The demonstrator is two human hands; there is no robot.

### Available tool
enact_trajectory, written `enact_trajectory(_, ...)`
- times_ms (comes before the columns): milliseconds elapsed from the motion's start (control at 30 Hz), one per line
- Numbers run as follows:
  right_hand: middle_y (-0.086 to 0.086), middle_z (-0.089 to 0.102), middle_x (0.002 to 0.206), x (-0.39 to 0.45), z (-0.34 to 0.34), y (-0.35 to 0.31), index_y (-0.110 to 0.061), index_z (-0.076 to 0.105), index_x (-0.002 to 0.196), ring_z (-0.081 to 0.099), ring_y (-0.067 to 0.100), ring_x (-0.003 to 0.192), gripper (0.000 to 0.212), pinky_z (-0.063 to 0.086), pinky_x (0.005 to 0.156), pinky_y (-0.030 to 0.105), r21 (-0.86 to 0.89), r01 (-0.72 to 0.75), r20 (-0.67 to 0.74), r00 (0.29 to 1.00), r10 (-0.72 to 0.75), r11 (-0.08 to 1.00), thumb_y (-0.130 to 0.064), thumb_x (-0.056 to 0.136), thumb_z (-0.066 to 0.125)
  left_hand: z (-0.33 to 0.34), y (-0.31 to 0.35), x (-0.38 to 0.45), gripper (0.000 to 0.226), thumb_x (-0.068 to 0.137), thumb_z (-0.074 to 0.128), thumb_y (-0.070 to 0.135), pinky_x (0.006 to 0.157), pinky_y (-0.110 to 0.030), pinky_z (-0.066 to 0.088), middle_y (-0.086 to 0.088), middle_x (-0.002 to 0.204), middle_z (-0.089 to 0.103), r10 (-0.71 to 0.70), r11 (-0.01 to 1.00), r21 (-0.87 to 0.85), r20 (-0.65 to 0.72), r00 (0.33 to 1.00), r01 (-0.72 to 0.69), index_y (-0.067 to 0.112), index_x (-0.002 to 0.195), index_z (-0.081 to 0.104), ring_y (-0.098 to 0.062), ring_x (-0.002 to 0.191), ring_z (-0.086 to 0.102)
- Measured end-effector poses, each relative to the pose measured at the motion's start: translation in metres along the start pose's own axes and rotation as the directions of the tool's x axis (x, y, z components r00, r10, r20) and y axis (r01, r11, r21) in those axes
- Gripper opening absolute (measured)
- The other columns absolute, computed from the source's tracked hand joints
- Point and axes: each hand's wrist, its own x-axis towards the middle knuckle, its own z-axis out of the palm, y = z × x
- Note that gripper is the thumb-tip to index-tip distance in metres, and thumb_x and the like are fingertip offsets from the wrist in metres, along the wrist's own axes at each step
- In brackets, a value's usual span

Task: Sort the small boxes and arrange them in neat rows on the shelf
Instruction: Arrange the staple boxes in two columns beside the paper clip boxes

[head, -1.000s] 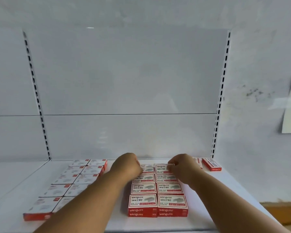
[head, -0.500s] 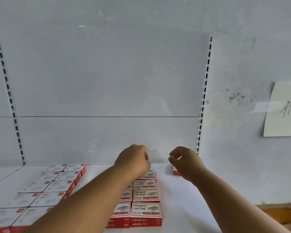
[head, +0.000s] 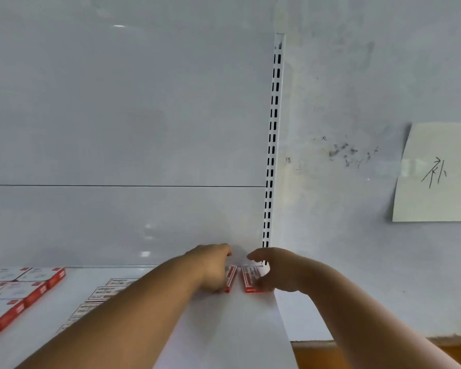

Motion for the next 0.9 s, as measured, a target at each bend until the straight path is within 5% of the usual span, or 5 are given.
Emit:
enact_trajectory(167, -0.01, 0.051, 0.134, 0.009, 0.0, 0.018, -0.03, 0.05, 0.139, 0.055, 0.012, 0.111, 0.078, 0.048, 0.099, 0.029, 0.0, 0.118, 0.071, 0.991, -0.117, 0.993, -0.022, 0.071, 0.085, 0.0, 0.009, 0.008, 0.097, 0.074, 0.08, 0.019, 0.101, -0.034, 0.047, 0.001, 0.143, 0.05, -0.012, 0.999, -0.033, 0.068, 0.998, 0.014, 0.028, 0.152, 0.022, -0.02, 0.121, 0.054)
enact_trajectory(433, -0.002, 0.061, 0.116, 0.015, 0.005, 0.02, -0.02, 0.056, 0.132, 0.062, 0.013, 0.097, 0.073, 0.049, 0.079, 0.021, 0.293, 0.141, -0.07, 0.99, -0.125, 0.946, -0.021, 0.067, 0.088, 0.003, 0.0, -0.009, 0.079, 0.065, 0.082, 0.043, 0.087, -0.025, 0.049, 0.004, 0.123, 0.042, -0.09, 0.995, -0.062, -0.11, 0.99, 0.084, 0.026, 0.134, 0.048, -0.015, 0.101, 0.058)
enact_trajectory(600, 0.015, 0.063, 0.094, 0.013, 0.006, 0.007, -0.008, 0.053, 0.124, 0.058, 0.022, 0.069, 0.067, 0.048, 0.061, 0.03, 0.944, -0.019, 0.11, 0.959, -0.26, 0.33, 0.006, 0.063, 0.077, -0.007, -0.018, -0.036, 0.068, 0.063, 0.086, 0.036, 0.085, -0.028, 0.053, 0.008, 0.116, 0.052, -0.195, 0.934, -0.342, -0.244, 0.95, 0.104, 0.034, 0.122, 0.052, -0.011, 0.093, 0.064)
enact_trajectory(733, 0.017, 0.061, 0.097, 0.005, 0.014, -0.02, -0.007, 0.06, 0.117, 0.061, 0.022, 0.071, 0.047, 0.056, 0.065, 0.028, 0.983, -0.147, 0.178, 0.911, -0.373, 0.112, 0.006, 0.073, 0.074, -0.02, -0.033, -0.064, 0.05, 0.081, 0.073, -0.004, 0.066, -0.037, 0.06, -0.016, 0.108, 0.064, -0.342, 0.249, -0.968, -0.102, 0.934, -0.014, 0.017, 0.122, 0.055, -0.034, 0.089, 0.07)
enact_trajectory(900, 0.016, 0.063, 0.092, -0.002, 0.027, -0.066, -0.005, 0.069, 0.098, 0.056, 0.018, 0.062, 0.016, 0.05, 0.059, 0.024, 0.98, -0.183, 0.198, 0.945, -0.26, 0.082, -0.018, 0.09, 0.067, -0.027, -0.058, -0.094, 0.017, 0.087, 0.058, -0.006, 0.059, -0.031, 0.06, -0.022, 0.09, 0.062, -0.352, -0.335, -0.919, -0.082, 0.933, -0.207, 0.005, 0.099, 0.063, -0.035, 0.083, 0.066)
